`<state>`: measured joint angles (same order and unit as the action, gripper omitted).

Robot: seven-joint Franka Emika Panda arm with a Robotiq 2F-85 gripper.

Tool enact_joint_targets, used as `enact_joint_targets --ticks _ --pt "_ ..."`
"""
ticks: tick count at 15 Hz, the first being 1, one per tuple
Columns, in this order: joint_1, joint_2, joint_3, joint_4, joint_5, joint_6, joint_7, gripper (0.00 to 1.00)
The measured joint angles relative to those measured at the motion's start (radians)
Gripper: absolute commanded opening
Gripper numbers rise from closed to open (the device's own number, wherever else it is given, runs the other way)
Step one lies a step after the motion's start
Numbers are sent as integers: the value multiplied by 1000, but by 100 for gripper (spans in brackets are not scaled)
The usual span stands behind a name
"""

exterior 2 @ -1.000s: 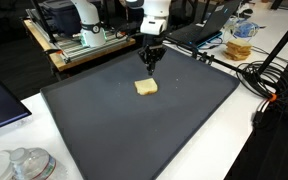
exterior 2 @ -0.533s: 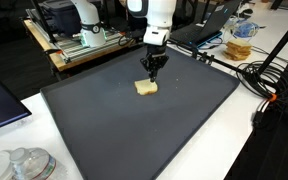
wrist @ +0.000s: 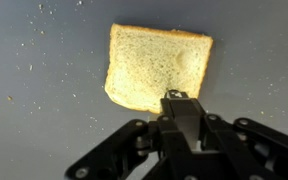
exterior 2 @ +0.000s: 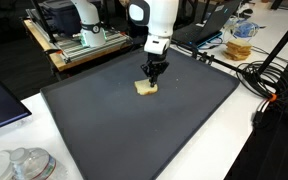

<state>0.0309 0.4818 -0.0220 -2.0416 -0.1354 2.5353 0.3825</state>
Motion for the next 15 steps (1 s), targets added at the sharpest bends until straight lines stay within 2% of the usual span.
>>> enact_joint_targets --ticks 7,15 --pt "0 39 -5 18 35 2 -8 5" --pt "-14 34 -8 1 131 30 -74 5"
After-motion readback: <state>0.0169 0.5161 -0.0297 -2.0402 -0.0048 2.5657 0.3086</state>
